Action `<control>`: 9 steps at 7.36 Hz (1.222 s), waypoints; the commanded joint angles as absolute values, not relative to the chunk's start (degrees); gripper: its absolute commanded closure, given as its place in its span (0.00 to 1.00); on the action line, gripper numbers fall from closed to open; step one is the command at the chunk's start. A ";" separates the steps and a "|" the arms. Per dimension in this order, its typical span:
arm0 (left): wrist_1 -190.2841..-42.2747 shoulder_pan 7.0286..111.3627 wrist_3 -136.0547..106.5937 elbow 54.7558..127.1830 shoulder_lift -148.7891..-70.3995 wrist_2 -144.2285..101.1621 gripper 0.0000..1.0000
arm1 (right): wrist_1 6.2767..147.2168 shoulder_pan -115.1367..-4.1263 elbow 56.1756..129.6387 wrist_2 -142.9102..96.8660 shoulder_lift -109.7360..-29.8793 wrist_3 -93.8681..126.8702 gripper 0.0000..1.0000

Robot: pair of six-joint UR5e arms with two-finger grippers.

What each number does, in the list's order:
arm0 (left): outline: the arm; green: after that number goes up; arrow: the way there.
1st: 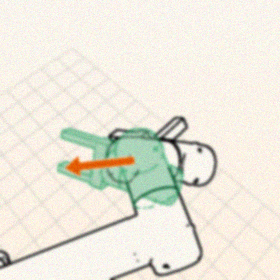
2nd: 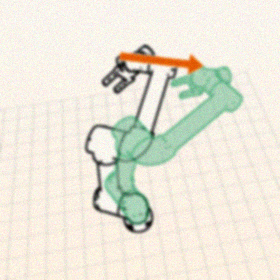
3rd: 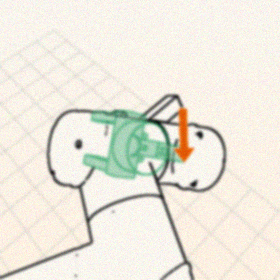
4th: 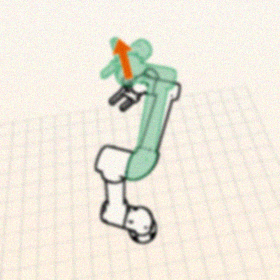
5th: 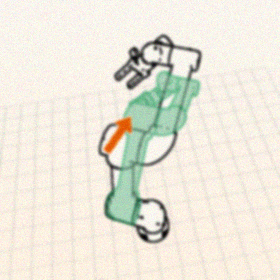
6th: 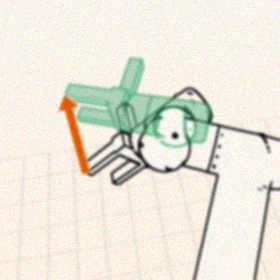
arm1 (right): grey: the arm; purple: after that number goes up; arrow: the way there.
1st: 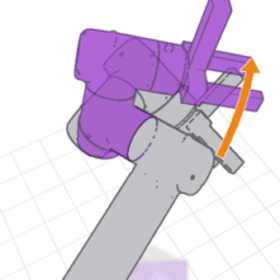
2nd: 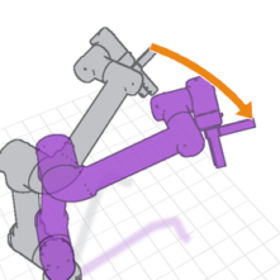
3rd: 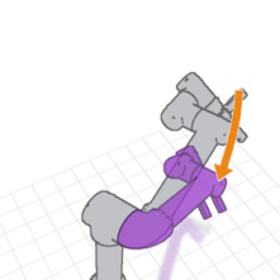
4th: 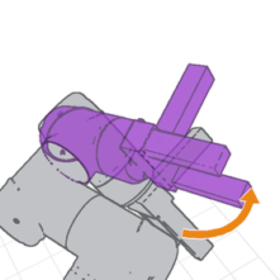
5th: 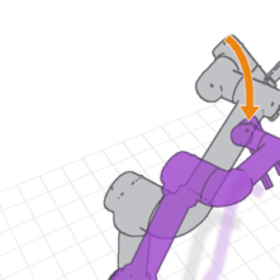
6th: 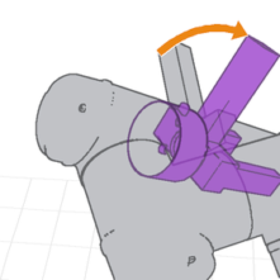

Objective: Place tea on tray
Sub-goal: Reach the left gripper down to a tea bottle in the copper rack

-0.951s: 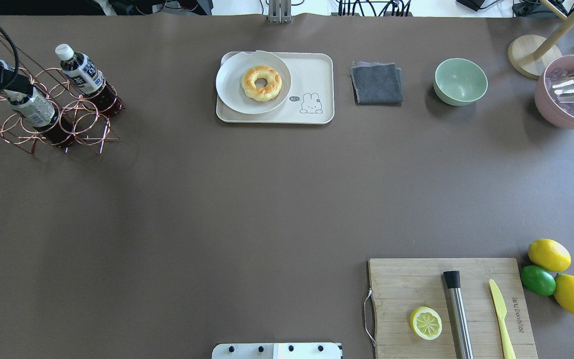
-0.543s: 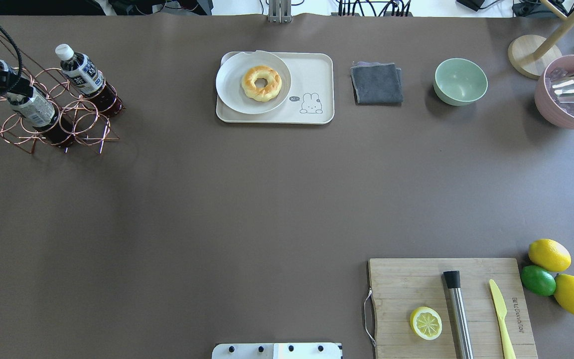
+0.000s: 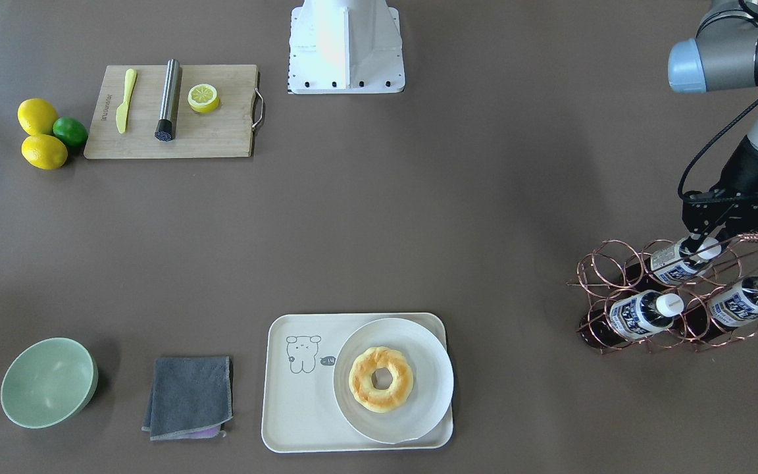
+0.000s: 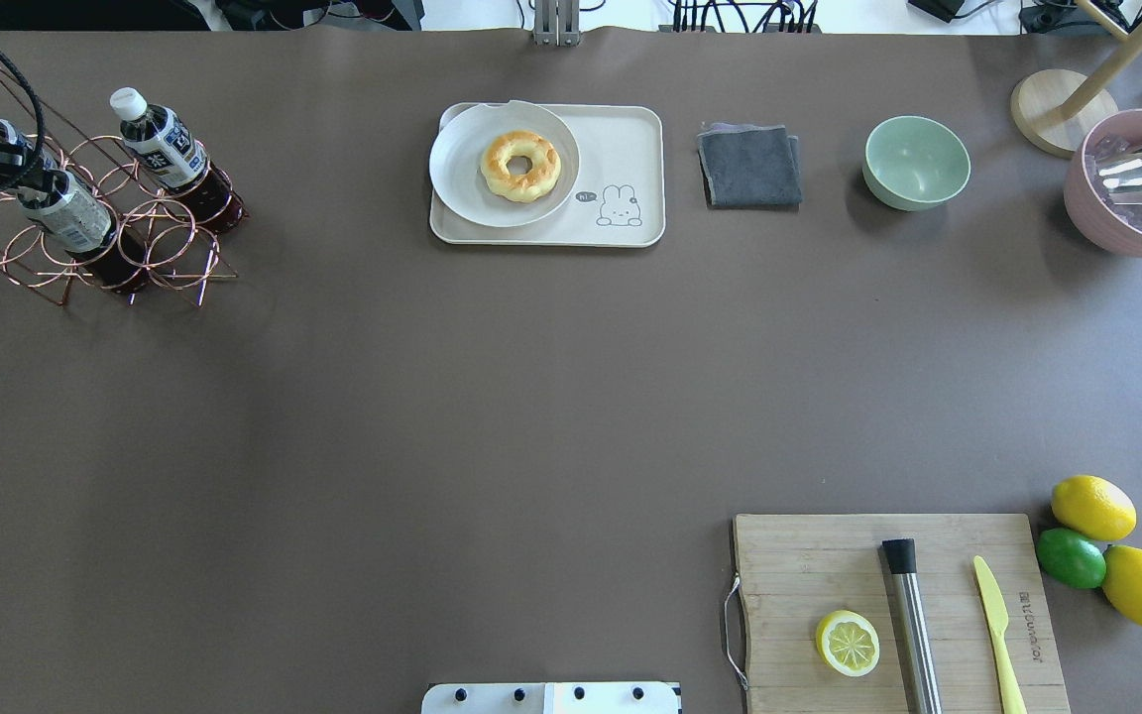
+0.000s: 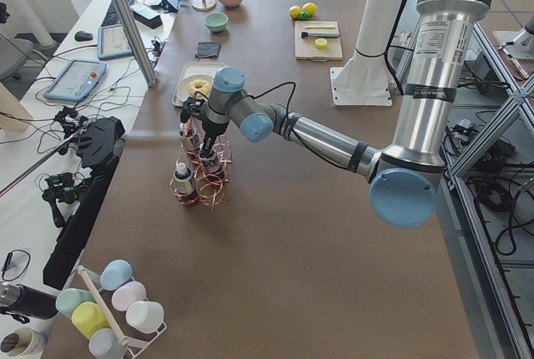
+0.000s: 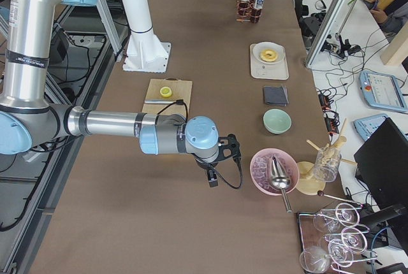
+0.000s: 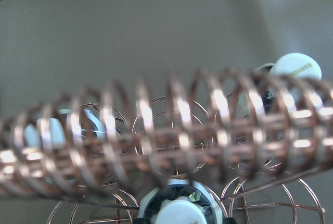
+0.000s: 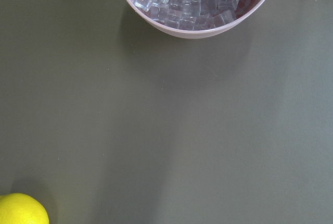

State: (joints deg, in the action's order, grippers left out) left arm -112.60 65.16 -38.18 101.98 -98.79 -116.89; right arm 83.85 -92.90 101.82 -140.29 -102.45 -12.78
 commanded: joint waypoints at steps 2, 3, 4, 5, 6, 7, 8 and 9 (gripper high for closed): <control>-112.33 66.79 -37.97 102.39 -99.75 -117.33 1.00 | 83.85 -92.90 101.87 -140.62 -102.31 -12.31 0.00; -112.15 68.36 -37.79 102.91 -100.19 -117.33 1.00 | 83.85 -92.90 101.95 -140.62 -102.30 -12.30 0.00; -111.97 69.51 -35.62 103.35 -100.20 -117.42 1.00 | 83.85 -92.90 101.95 -140.62 -102.22 -12.22 0.00; -111.89 70.48 -34.38 103.71 -100.11 -117.68 1.00 | 83.85 -92.90 101.95 -140.62 -102.13 -12.13 0.00; -111.88 71.62 -34.28 104.67 -99.50 -120.47 1.00 | 83.85 -92.90 101.95 -140.62 -102.13 -12.04 0.00; -111.80 73.81 -34.28 106.16 -98.88 -123.46 1.00 | 83.85 -92.81 101.87 -140.71 -102.13 -12.04 0.00; -111.71 74.61 -34.28 108.70 -97.05 -123.92 1.00 | 83.85 -92.81 101.87 -140.71 -102.13 -12.04 0.00; -111.62 74.79 -34.28 111.24 -95.81 -123.93 1.00 | 83.85 -92.81 101.69 -140.71 -102.13 -12.04 0.00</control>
